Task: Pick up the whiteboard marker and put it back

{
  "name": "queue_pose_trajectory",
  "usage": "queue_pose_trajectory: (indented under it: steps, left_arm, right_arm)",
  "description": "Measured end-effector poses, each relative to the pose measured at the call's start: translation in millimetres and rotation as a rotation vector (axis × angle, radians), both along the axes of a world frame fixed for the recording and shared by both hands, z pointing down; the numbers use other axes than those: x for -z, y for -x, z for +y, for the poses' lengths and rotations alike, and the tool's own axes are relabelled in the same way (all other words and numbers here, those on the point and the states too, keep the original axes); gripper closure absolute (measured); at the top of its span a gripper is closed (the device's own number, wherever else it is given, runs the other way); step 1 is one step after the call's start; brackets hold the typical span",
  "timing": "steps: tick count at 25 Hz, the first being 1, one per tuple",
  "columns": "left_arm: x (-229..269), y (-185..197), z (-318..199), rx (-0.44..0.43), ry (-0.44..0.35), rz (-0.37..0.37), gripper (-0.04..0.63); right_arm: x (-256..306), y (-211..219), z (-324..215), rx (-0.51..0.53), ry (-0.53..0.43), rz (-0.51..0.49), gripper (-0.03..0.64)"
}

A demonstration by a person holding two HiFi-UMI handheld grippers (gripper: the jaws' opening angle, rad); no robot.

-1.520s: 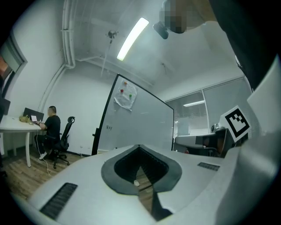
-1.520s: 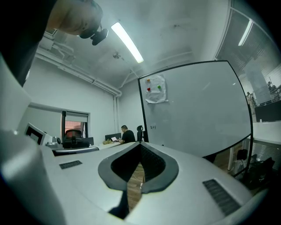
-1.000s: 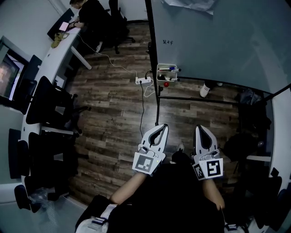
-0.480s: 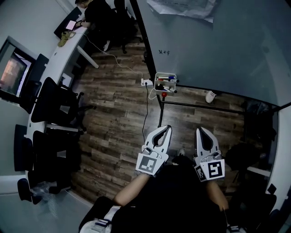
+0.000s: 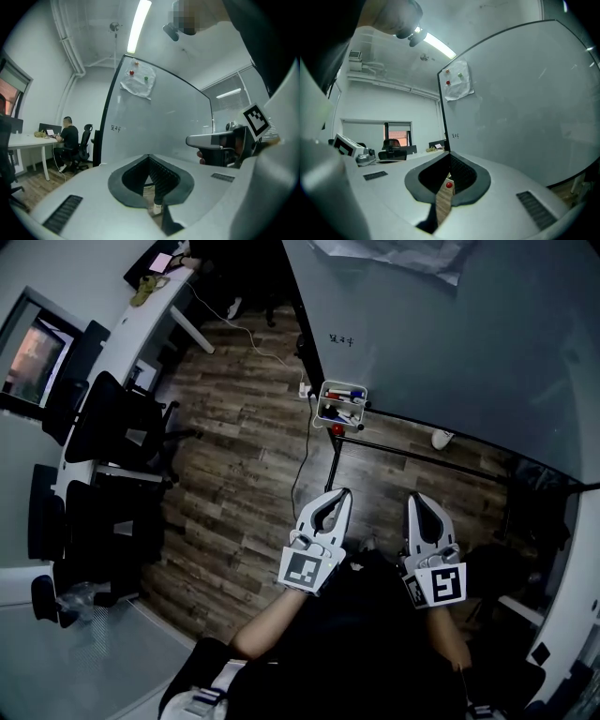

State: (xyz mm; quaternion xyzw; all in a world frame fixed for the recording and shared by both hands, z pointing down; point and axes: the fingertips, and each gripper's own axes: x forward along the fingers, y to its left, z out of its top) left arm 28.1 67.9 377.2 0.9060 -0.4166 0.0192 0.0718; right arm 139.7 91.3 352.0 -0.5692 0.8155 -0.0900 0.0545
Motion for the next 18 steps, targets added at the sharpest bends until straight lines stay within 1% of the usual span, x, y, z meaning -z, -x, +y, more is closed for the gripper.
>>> queue_pose_trajectory:
  steps: [2,4,7,10,13,15,18]
  left_arm:
    - [-6,1,-8,0.007,0.004,-0.024,0.588]
    - [-13,2,-17,0.013,0.010,-0.035,0.588]
    - [-26,2,-31,0.010,0.021,-0.040,0.588]
    - [-42,1,-51,-0.016,0.016,-0.068,0.588]
    - [-61,-4,-68,-0.054,-0.004,-0.120,0.588]
    - [-65,-5,-77,-0.055,-0.009,-0.123,0.588]
    - [-66,-6,-91,-0.027,-0.018,-0.101,0.588]
  right_arm:
    - [3,0,-7,0.005,-0.001,-0.036,0.603]
    - [0,-2,-14,0.001,0.008,-0.034,0.603]
    - [-1,-3,-24,-0.019,-0.005,-0.046,0.603]
    - [-12,-5,-38,-0.033,0.004,-0.030,0.603]
    - [-25,-5,-47,-0.039,0.040,-0.023,0.603]
    - [-25,-1,-53,-0.030,0.040,-0.028,0.603]
    - [-23,0,-65,-0.023,0.029,-0.027,0.603]
